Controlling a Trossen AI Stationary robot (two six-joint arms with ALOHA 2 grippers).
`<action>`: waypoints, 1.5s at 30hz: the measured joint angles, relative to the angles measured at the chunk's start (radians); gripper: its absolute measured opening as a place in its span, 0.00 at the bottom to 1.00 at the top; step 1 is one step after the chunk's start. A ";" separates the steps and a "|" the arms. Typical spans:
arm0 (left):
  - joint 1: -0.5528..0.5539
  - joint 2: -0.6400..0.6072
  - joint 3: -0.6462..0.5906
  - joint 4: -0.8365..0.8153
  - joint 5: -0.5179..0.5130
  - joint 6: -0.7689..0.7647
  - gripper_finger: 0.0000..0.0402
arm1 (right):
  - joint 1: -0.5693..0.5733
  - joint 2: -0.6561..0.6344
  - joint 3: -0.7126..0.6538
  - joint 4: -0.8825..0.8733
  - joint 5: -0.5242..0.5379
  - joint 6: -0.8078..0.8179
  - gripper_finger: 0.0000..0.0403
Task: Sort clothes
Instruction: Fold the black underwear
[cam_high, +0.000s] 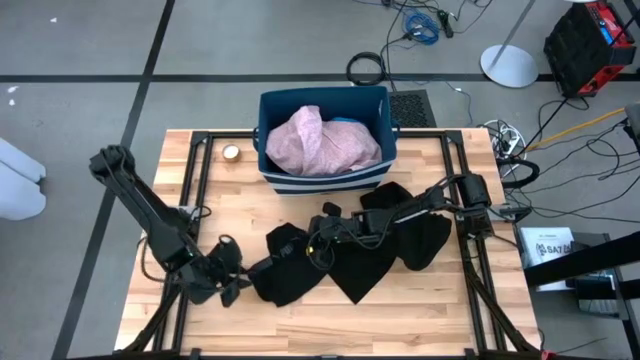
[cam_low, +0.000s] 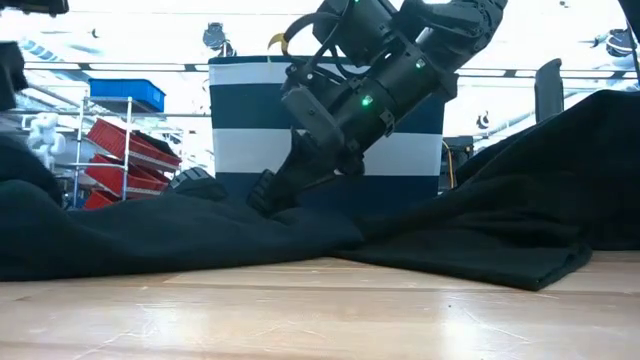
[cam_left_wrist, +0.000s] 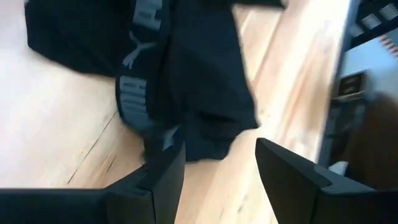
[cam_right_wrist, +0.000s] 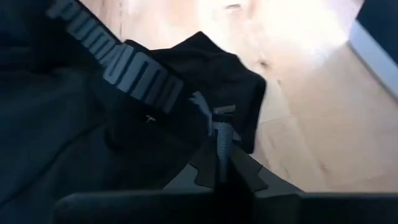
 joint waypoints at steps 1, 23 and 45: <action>0.000 -0.024 0.000 -0.002 -0.013 0.007 0.51 | -0.001 0.000 0.000 0.001 -0.010 0.011 0.02; 0.000 -0.117 0.000 0.242 -0.393 0.476 0.51 | 0.003 0.122 0.027 0.054 0.036 -0.023 0.56; 0.000 -0.117 0.000 0.235 -0.397 0.505 0.51 | 0.079 0.015 0.157 -0.367 0.260 -0.045 0.01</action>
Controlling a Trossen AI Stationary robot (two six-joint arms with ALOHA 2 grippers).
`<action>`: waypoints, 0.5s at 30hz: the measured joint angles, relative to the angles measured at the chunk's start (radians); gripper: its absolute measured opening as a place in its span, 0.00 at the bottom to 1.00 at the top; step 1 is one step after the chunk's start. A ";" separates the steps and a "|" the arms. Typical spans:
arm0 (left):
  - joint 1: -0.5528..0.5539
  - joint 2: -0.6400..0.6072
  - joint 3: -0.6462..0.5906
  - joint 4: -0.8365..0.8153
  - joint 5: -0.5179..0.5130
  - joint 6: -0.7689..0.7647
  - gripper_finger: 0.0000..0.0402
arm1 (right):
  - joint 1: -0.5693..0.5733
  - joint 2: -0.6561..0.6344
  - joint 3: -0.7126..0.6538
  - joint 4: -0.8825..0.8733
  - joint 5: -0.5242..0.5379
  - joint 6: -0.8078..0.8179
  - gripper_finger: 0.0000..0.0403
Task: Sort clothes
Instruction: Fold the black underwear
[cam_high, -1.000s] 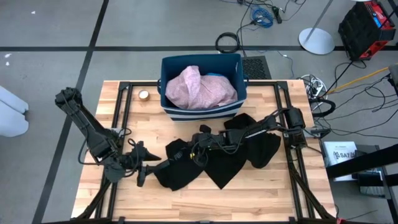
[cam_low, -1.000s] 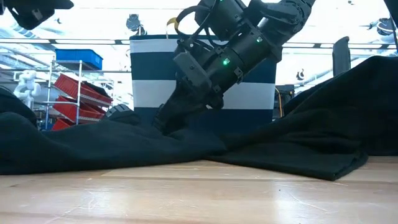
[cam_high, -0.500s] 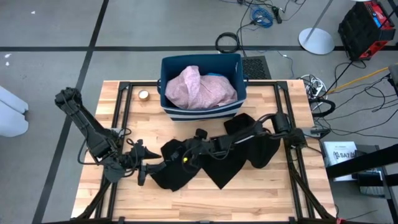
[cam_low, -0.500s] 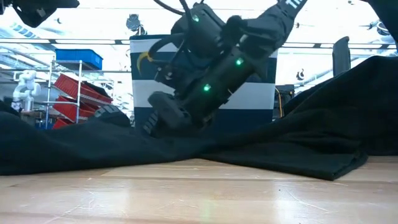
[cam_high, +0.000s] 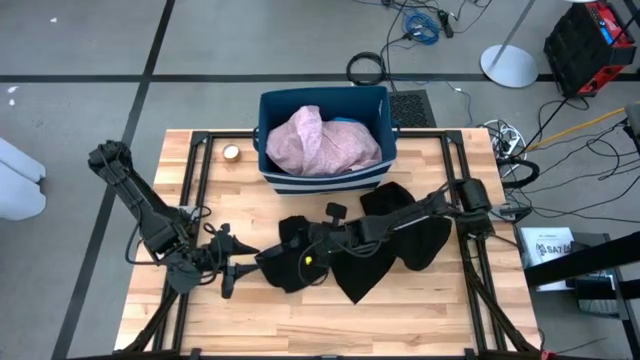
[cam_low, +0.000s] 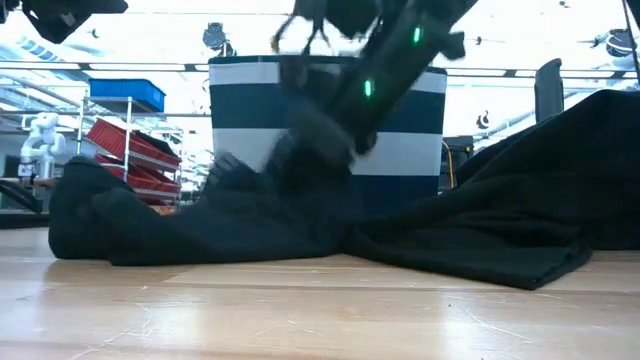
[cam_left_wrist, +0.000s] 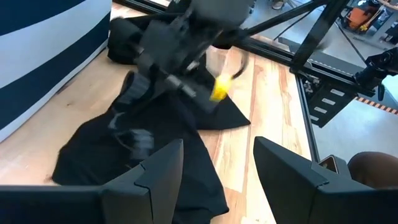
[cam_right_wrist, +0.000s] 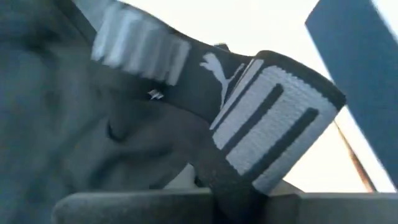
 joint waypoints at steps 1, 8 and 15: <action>0.000 0.000 0.000 0.000 0.000 0.000 0.51 | 0.009 -0.013 0.001 0.017 0.000 0.000 0.01; 0.001 0.000 0.000 0.000 -0.002 0.019 0.51 | 0.076 -0.008 0.028 0.178 -0.003 -0.008 0.00; 0.001 0.000 0.000 0.003 -0.005 0.018 0.51 | 0.106 0.158 0.194 0.203 -0.010 -0.031 0.00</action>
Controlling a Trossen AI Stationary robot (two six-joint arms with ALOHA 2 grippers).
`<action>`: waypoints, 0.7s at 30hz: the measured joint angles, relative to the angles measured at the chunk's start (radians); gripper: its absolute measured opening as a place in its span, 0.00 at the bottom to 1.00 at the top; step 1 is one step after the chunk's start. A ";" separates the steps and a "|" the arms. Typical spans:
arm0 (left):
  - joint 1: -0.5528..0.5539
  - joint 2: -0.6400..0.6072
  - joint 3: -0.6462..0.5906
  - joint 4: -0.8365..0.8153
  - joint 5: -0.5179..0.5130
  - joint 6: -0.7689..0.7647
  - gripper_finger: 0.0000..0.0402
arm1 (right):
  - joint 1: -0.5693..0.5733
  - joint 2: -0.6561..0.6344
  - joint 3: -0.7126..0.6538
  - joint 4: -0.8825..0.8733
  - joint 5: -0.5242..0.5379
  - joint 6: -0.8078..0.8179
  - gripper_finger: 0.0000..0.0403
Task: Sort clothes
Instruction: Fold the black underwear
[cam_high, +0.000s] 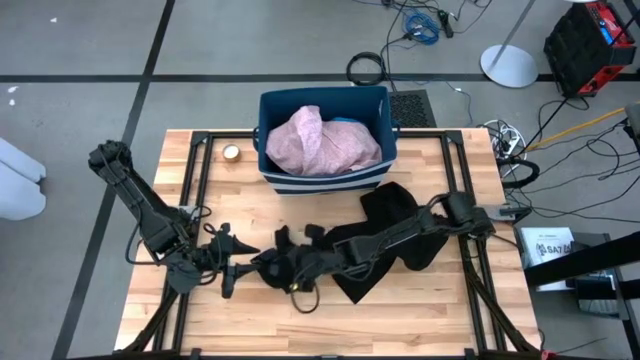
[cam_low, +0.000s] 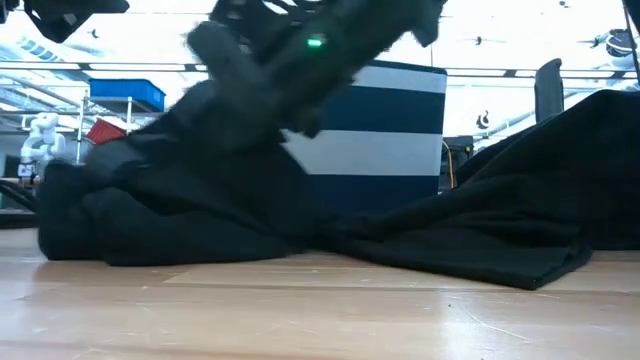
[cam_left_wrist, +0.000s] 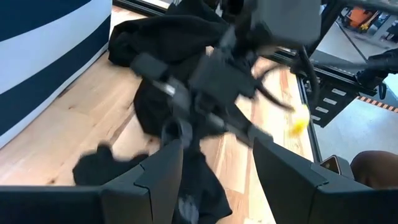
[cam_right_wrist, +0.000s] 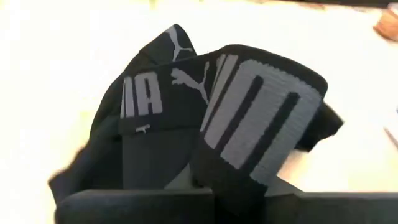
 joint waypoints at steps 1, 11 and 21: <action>0.000 0.000 0.000 0.001 0.000 -0.001 0.51 | 0.003 0.032 0.034 0.000 -0.006 -0.002 0.00; -0.001 0.000 0.000 0.007 0.021 0.000 0.51 | 0.006 0.259 0.319 -0.195 -0.052 -0.032 0.11; -0.001 0.001 0.000 -0.004 0.027 0.025 0.51 | 0.013 0.262 0.329 -0.214 -0.095 -0.035 0.46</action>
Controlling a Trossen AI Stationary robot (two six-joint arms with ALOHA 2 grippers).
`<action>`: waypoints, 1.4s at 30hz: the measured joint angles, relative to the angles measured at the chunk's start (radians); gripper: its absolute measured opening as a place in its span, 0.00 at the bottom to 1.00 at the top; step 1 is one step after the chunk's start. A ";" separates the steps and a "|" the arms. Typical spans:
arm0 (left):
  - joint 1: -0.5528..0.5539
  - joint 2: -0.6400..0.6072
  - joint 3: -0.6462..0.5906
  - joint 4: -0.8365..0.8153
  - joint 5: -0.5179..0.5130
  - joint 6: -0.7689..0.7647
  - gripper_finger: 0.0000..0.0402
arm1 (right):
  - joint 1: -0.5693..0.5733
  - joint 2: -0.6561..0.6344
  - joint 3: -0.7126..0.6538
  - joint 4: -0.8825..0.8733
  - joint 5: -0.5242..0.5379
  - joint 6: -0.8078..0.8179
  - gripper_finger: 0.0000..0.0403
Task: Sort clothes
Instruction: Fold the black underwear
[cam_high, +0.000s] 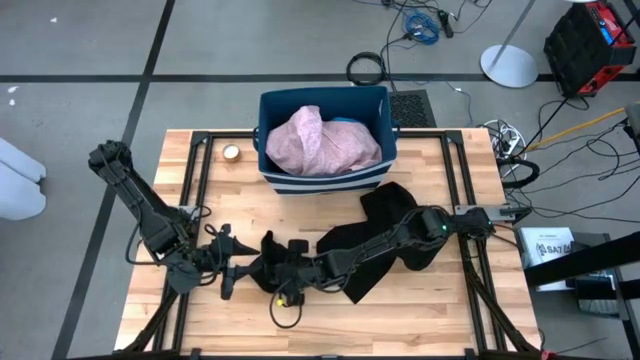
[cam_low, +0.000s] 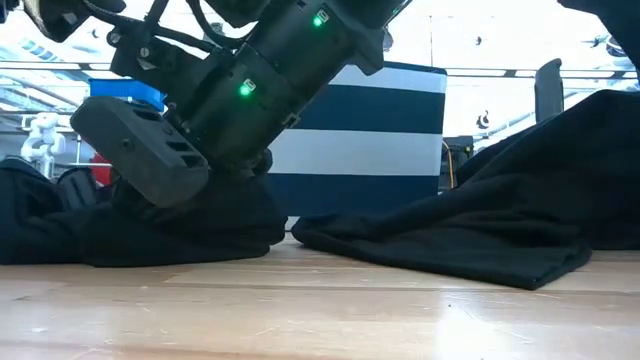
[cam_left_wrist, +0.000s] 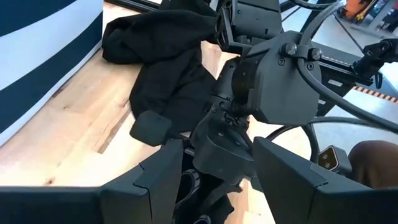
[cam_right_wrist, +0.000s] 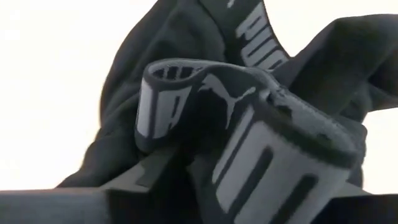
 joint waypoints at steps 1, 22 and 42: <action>0.000 0.000 0.000 0.000 0.000 0.000 0.51 | 0.000 -0.001 0.000 -0.001 -0.024 0.001 0.49; 0.000 0.000 0.000 0.006 0.000 -0.001 0.51 | 0.008 -0.130 -0.002 -0.124 -0.114 0.007 0.62; 0.000 0.000 0.000 0.004 0.000 -0.026 0.51 | 0.013 -0.129 -0.002 -0.123 -0.110 -0.013 0.62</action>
